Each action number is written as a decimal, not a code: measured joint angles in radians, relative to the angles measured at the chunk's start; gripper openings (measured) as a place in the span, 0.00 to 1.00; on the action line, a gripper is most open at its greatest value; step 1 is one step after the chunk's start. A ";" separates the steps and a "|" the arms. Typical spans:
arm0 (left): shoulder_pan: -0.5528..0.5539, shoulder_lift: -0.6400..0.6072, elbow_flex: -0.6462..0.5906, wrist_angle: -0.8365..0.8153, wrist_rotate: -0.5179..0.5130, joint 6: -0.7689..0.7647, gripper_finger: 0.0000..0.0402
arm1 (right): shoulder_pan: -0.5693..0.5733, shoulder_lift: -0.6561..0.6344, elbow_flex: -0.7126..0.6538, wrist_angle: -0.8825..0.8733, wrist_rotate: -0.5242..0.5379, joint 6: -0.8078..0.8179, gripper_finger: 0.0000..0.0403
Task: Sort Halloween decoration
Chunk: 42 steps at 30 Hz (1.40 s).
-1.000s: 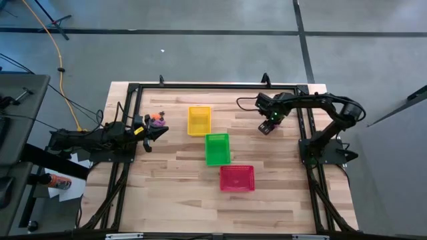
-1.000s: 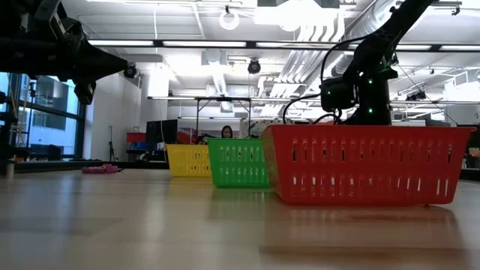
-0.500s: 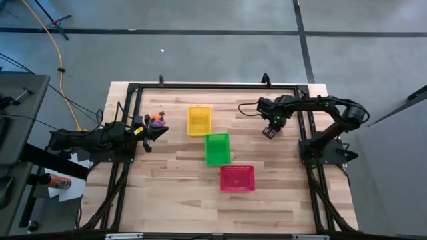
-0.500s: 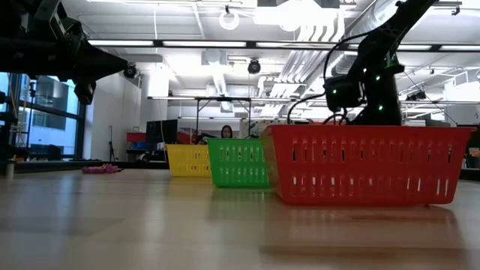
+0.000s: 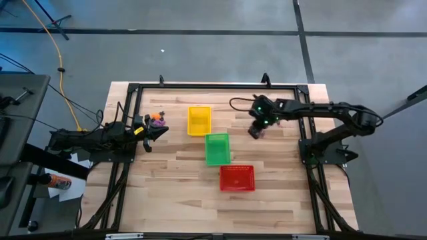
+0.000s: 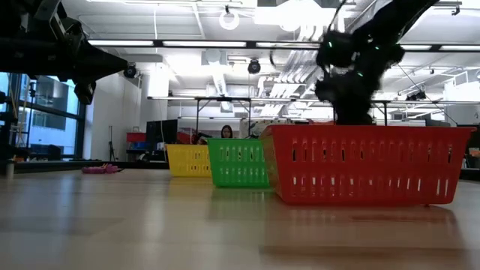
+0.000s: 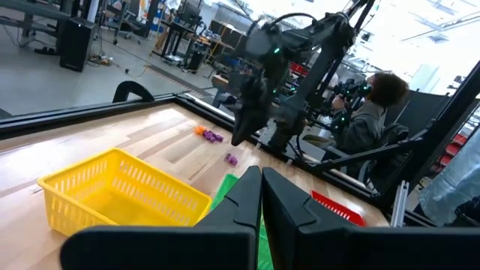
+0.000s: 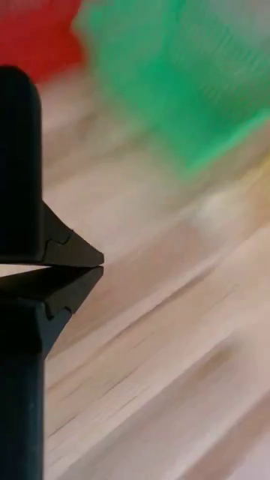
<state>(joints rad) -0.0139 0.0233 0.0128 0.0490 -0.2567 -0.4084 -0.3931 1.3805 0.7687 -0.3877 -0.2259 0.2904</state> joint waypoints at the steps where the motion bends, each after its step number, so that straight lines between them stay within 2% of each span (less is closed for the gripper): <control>1: 0.000 0.000 0.000 0.000 0.000 0.000 0.01 | 0.016 0.008 0.001 0.084 -0.016 0.013 0.00; 4: 0.000 0.000 0.000 0.000 0.000 0.000 0.01 | 0.063 0.029 0.001 0.294 -0.029 0.024 0.00; 7: 0.000 0.000 0.000 0.000 0.000 0.000 0.01 | 0.081 0.026 0.002 0.343 -0.009 0.058 0.00; 10: 0.000 0.000 0.000 0.000 0.000 0.000 0.01 | 0.060 0.004 0.002 0.209 0.014 0.135 0.00; 13: 0.000 0.000 0.000 0.000 0.000 0.000 0.01 | 0.047 -0.012 0.002 0.001 0.010 0.224 0.00; 18: 0.000 0.000 0.000 0.000 0.000 0.000 0.01 | 0.038 -0.012 0.001 -0.302 0.036 0.463 0.03; 22: 0.000 0.000 0.000 0.000 0.000 0.000 0.01 | 0.039 -0.012 0.001 -0.318 0.105 0.654 0.14; 28: 0.000 0.000 0.000 0.000 0.000 0.000 0.01 | 0.038 -0.012 0.001 -0.363 0.250 0.996 0.37; 31: 0.000 0.000 0.000 0.000 0.000 0.000 0.01 | 0.035 0.001 0.001 -0.364 0.278 1.074 0.45; 34: 0.000 0.000 0.000 0.000 0.000 0.000 0.01 | 0.033 0.035 0.002 -0.363 0.267 1.104 0.49; 42: 0.000 0.000 0.000 0.000 0.000 0.000 0.01 | 0.033 0.141 0.002 -0.338 0.255 1.162 0.48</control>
<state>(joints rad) -0.0139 0.0234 0.0128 0.0490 -0.2568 -0.4084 -0.3603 1.5215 0.7704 -0.7257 0.0289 1.4522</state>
